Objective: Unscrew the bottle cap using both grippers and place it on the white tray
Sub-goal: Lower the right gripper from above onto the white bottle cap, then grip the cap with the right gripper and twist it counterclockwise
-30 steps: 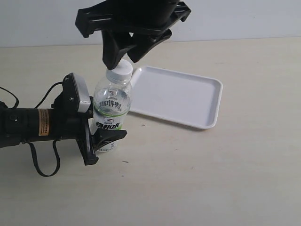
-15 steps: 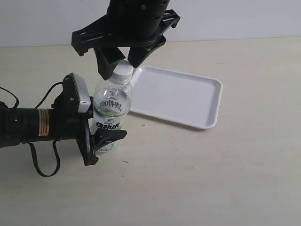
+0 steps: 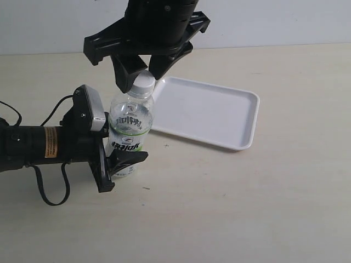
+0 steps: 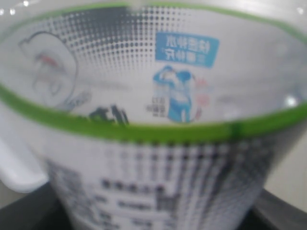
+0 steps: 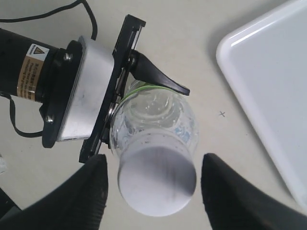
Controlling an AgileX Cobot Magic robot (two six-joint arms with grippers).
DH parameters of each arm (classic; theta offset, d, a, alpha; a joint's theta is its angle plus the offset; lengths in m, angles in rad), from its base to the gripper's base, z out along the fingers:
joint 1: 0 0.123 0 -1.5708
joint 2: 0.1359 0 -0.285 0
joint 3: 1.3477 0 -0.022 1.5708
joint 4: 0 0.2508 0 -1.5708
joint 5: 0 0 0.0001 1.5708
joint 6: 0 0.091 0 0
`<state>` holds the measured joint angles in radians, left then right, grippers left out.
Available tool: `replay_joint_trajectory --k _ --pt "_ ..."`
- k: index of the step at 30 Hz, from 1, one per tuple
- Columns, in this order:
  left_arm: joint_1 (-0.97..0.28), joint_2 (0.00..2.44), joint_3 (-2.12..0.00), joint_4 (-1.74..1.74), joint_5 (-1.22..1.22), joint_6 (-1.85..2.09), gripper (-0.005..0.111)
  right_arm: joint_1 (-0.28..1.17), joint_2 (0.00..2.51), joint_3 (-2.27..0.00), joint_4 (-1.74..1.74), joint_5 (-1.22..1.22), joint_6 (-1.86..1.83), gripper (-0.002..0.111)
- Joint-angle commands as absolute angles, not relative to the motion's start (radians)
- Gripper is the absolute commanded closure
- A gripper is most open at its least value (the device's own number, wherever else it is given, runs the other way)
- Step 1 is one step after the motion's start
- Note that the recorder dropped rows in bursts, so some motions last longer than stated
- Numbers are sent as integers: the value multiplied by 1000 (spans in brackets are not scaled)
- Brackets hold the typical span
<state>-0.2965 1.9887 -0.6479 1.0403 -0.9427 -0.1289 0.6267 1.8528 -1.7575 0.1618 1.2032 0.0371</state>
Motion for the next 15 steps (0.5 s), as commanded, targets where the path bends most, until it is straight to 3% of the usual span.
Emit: replay_joint_trajectory --k 1,10,15 --pt "-300 1968 -651 1036 -979 -131 107 629 1851 -1762 155 1195 36 53" --pt "-300 1968 -651 1060 -981 -137 107 629 1851 -1762 157 1199 39 58" --pt "-300 1968 -651 1061 -985 -137 107 629 1851 -1762 161 1205 39 76"
